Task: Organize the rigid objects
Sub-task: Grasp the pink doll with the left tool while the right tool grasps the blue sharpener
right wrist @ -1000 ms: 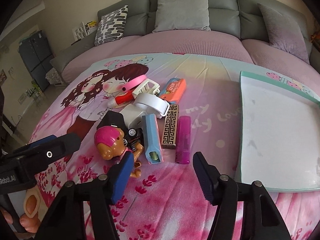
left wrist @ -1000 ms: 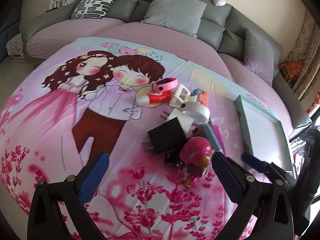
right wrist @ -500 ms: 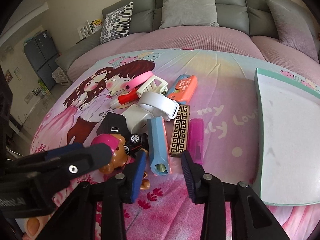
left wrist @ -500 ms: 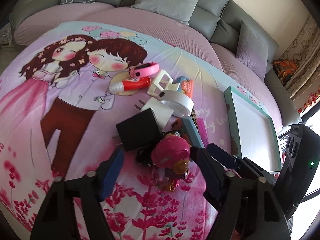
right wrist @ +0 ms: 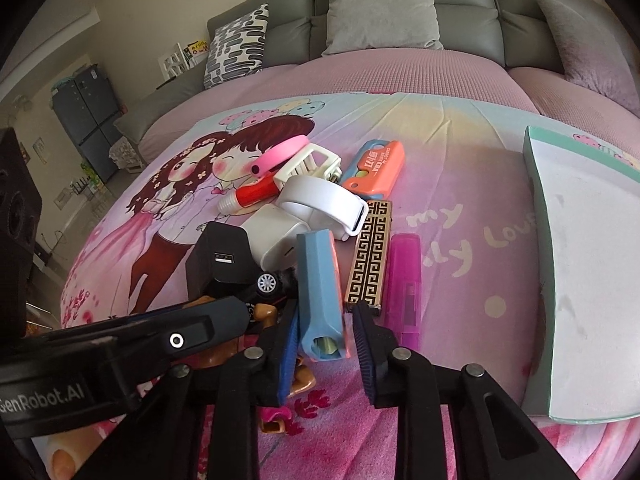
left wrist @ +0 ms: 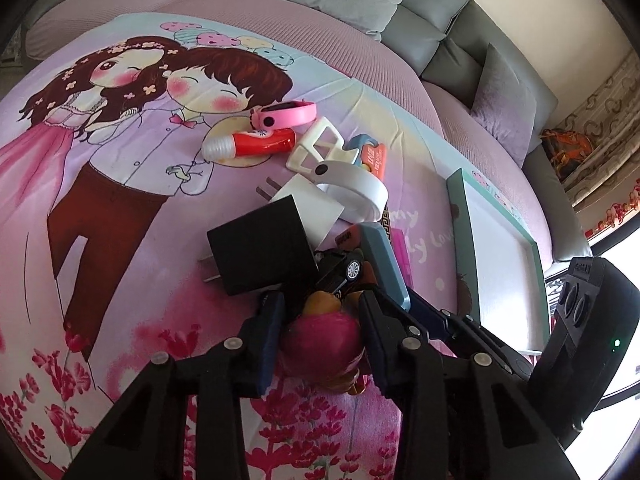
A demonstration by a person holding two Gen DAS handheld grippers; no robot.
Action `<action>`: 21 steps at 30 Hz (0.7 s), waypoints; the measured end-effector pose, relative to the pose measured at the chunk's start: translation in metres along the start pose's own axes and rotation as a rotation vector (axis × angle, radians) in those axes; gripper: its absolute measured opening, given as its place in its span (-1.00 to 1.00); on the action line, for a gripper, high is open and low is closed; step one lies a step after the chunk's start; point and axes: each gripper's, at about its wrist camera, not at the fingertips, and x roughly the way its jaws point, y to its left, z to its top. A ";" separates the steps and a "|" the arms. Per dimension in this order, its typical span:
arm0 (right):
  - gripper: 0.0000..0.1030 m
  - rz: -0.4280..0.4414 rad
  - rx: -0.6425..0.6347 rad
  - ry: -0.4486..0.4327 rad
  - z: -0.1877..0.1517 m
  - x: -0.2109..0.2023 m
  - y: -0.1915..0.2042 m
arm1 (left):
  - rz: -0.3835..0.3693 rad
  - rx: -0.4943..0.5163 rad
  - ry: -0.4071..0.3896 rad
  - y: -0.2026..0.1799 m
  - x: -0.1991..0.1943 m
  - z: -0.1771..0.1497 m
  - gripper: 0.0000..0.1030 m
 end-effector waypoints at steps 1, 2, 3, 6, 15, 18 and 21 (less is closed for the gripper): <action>-0.53 -0.001 0.002 0.000 0.000 0.000 0.000 | -0.002 -0.002 0.002 0.000 0.000 -0.001 -0.23; -0.53 -0.003 0.003 -0.002 -0.001 -0.001 0.000 | -0.001 -0.005 0.008 0.001 -0.001 -0.003 -0.23; -0.54 -0.002 0.005 -0.004 -0.001 -0.001 0.000 | -0.004 -0.011 0.016 0.002 -0.001 -0.004 -0.23; -0.54 0.002 0.015 -0.007 -0.004 -0.002 -0.001 | -0.020 -0.035 0.029 0.005 -0.002 -0.009 -0.21; -0.55 -0.007 0.020 -0.014 -0.013 -0.013 -0.004 | -0.053 -0.080 0.055 0.012 -0.003 -0.025 0.06; -0.55 -0.013 0.028 -0.017 -0.018 -0.017 -0.005 | -0.060 -0.081 0.058 0.011 -0.004 -0.030 0.06; -0.55 -0.011 0.050 -0.024 -0.022 -0.023 -0.010 | -0.063 -0.073 0.059 0.008 -0.004 -0.031 0.05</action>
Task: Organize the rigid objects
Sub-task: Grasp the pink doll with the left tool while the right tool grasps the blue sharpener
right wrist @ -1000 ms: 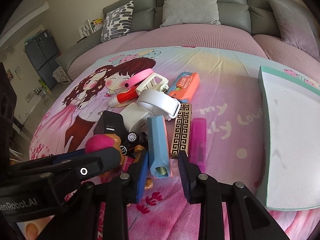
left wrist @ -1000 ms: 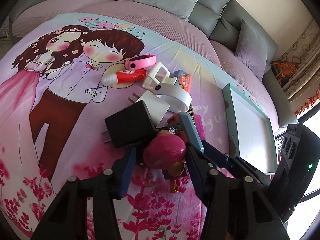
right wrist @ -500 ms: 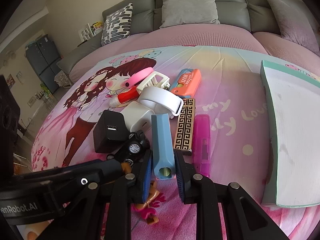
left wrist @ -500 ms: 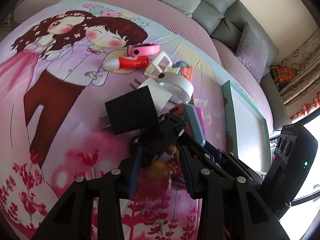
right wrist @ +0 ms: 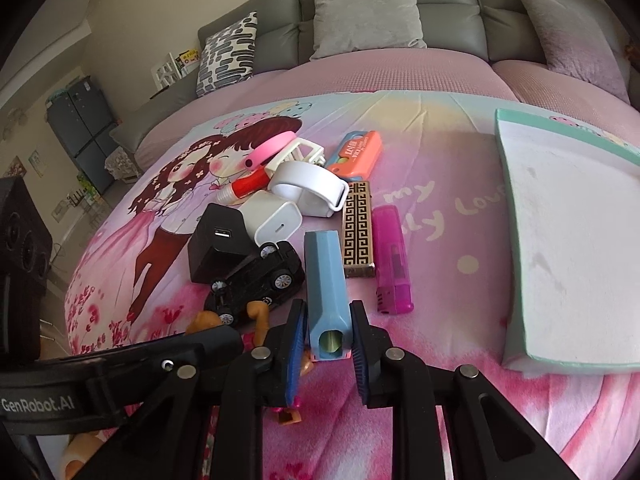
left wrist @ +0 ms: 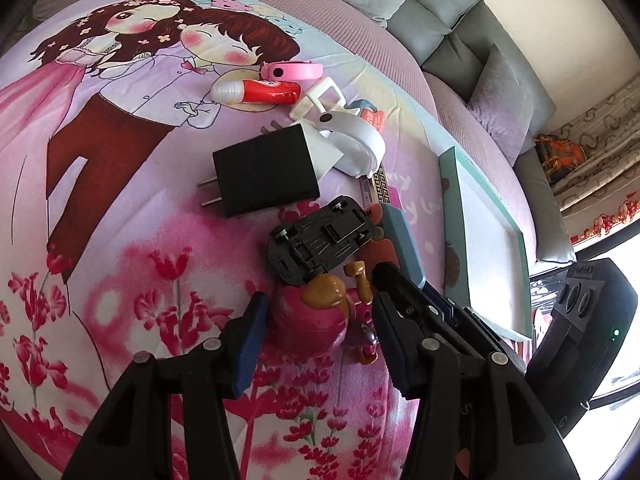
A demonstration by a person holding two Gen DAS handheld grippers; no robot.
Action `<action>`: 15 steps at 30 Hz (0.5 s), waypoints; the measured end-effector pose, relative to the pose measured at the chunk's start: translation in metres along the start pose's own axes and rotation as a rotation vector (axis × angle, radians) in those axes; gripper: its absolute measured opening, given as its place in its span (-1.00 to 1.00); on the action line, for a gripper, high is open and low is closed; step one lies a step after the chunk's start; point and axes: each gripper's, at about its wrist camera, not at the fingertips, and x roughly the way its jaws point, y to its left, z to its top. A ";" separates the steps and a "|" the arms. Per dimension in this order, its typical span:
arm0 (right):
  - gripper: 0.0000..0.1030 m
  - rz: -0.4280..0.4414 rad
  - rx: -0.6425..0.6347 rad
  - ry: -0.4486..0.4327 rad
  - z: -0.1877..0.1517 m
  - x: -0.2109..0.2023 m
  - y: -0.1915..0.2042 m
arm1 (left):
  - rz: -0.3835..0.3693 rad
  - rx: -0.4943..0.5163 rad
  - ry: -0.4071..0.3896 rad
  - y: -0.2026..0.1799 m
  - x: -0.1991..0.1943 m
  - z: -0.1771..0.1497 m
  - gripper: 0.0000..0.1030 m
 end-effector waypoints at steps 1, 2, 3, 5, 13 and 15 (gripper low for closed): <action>-0.55 0.002 0.012 -0.002 -0.001 -0.002 -0.003 | 0.004 0.002 -0.001 -0.001 0.000 -0.001 0.05; -0.55 0.002 0.026 -0.003 -0.002 -0.003 -0.006 | 0.009 0.007 -0.003 -0.002 0.001 -0.001 0.04; -0.55 0.002 0.040 -0.003 -0.003 -0.005 -0.008 | 0.012 0.010 -0.003 -0.003 0.002 -0.002 0.04; -0.55 0.001 0.055 -0.005 -0.005 -0.007 -0.011 | 0.009 0.009 0.001 -0.003 0.005 -0.003 0.04; -0.55 0.016 0.094 -0.014 -0.010 -0.011 -0.017 | -0.042 -0.047 -0.019 0.008 0.009 -0.006 -0.21; -0.55 0.020 0.102 -0.016 -0.011 -0.012 -0.018 | -0.058 -0.069 -0.023 0.012 0.008 -0.007 -0.21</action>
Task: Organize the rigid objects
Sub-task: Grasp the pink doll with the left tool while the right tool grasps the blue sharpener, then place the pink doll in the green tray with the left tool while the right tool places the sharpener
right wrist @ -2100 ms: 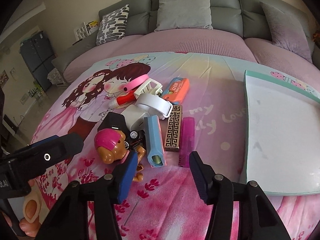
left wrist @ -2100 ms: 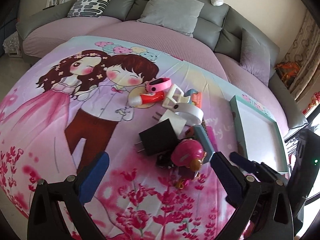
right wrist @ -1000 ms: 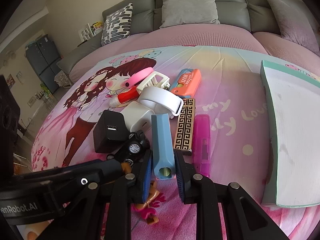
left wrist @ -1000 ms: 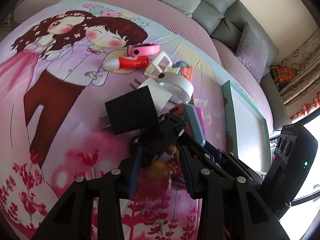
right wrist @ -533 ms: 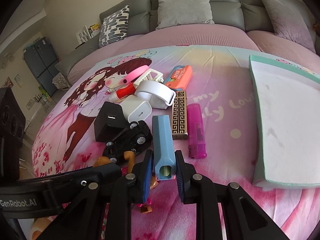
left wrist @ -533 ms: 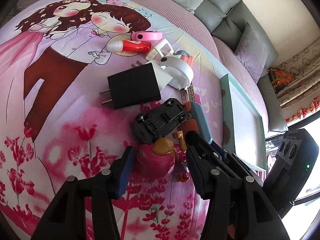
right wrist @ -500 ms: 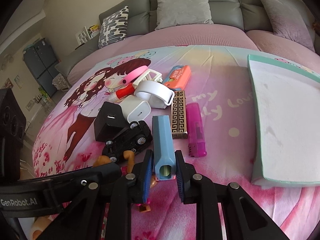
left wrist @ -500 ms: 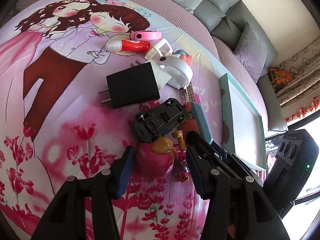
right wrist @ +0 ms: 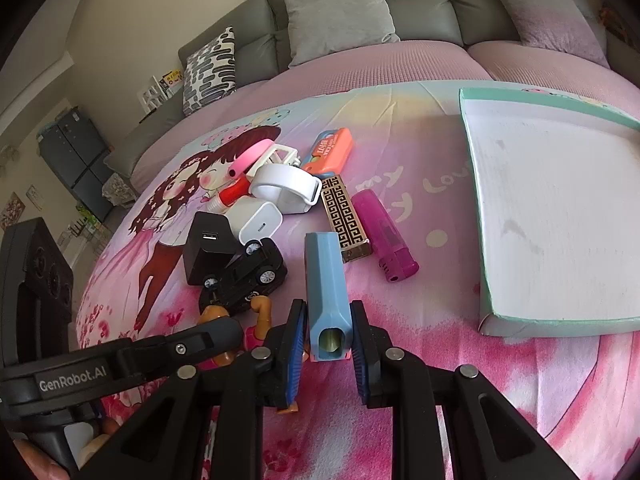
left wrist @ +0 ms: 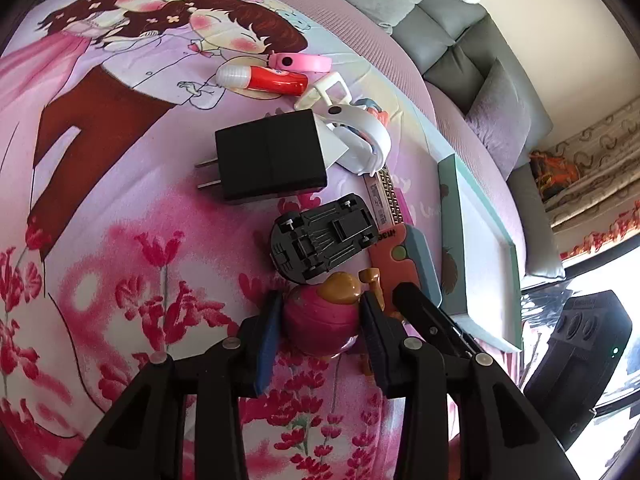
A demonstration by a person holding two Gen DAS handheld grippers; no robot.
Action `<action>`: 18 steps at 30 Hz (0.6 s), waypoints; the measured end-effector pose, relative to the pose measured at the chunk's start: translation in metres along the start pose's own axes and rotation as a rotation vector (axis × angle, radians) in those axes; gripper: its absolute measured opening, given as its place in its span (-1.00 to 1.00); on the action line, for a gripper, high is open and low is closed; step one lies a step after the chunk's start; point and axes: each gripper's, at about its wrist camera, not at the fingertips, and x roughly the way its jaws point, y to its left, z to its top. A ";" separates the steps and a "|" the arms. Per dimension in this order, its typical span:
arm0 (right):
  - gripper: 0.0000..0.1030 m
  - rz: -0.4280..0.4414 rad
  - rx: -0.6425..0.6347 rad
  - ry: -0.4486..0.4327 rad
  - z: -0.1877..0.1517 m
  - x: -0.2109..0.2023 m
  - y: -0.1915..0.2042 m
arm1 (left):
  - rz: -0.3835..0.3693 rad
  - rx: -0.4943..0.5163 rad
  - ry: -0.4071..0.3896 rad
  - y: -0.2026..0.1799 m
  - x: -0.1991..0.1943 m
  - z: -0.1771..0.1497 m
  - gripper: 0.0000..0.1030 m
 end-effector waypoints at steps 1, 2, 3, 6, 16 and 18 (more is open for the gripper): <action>-0.55 0.001 0.002 -0.001 0.000 -0.001 -0.001 | -0.005 -0.007 -0.002 0.001 -0.001 0.000 -0.21; -0.56 0.003 0.004 -0.002 -0.001 -0.002 -0.001 | -0.008 -0.009 -0.005 0.001 -0.003 -0.001 -0.21; -0.56 0.004 0.007 -0.004 -0.001 -0.003 -0.001 | -0.007 -0.006 -0.007 0.000 -0.004 -0.002 -0.21; -0.56 0.002 0.023 -0.011 -0.001 -0.009 -0.003 | -0.008 0.009 -0.019 -0.005 -0.009 -0.003 -0.21; -0.57 0.020 0.052 -0.058 0.001 -0.036 -0.006 | -0.003 0.041 -0.049 -0.028 -0.027 -0.006 -0.21; -0.57 0.031 0.056 -0.073 0.002 -0.042 -0.005 | 0.004 0.053 -0.059 -0.033 -0.033 -0.006 -0.21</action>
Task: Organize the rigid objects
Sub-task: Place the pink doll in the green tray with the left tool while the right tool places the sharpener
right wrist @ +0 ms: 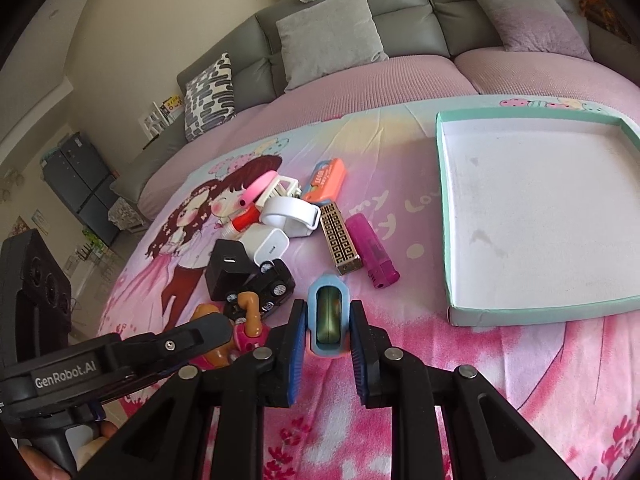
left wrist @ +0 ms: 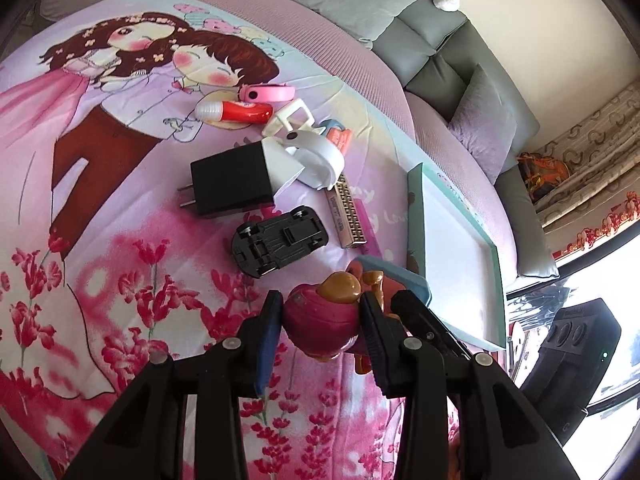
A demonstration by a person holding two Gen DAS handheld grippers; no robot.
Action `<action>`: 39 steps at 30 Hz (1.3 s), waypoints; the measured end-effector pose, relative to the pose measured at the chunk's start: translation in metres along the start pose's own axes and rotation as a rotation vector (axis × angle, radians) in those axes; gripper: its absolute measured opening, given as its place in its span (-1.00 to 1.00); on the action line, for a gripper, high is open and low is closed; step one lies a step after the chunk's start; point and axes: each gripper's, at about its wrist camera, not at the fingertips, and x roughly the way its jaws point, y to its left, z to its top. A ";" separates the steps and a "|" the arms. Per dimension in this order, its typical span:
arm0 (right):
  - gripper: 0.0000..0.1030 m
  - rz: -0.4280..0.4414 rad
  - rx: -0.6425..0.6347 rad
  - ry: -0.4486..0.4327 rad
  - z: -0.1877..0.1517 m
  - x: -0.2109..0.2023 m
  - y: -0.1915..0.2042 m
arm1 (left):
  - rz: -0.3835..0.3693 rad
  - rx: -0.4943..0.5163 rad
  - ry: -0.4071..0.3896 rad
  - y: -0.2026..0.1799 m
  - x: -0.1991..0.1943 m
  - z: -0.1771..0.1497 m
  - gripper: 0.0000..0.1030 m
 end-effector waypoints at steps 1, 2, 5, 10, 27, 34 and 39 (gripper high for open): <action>-0.57 0.003 0.000 -0.006 0.000 -0.002 0.000 | 0.008 0.007 -0.006 -0.003 -0.002 0.000 -0.21; -0.57 0.003 0.000 -0.013 0.001 -0.005 0.000 | 0.014 0.014 -0.012 -0.006 -0.004 0.001 -0.21; -0.57 0.015 0.014 -0.042 0.002 -0.013 -0.002 | 0.014 0.034 -0.036 -0.016 -0.011 0.006 -0.21; -0.57 0.003 0.029 -0.149 0.019 -0.037 -0.008 | 0.022 0.066 -0.094 -0.034 -0.020 0.021 -0.21; -0.57 -0.480 0.156 -0.489 0.108 -0.115 -0.077 | -0.102 0.209 -0.230 -0.160 0.032 0.081 -0.21; -0.57 -0.587 0.183 -0.400 0.101 -0.099 -0.119 | -0.097 0.229 -0.151 -0.185 0.092 0.073 -0.21; -0.57 -0.629 0.202 -0.345 0.092 -0.086 -0.139 | -0.056 0.246 -0.117 -0.188 0.122 0.069 -0.21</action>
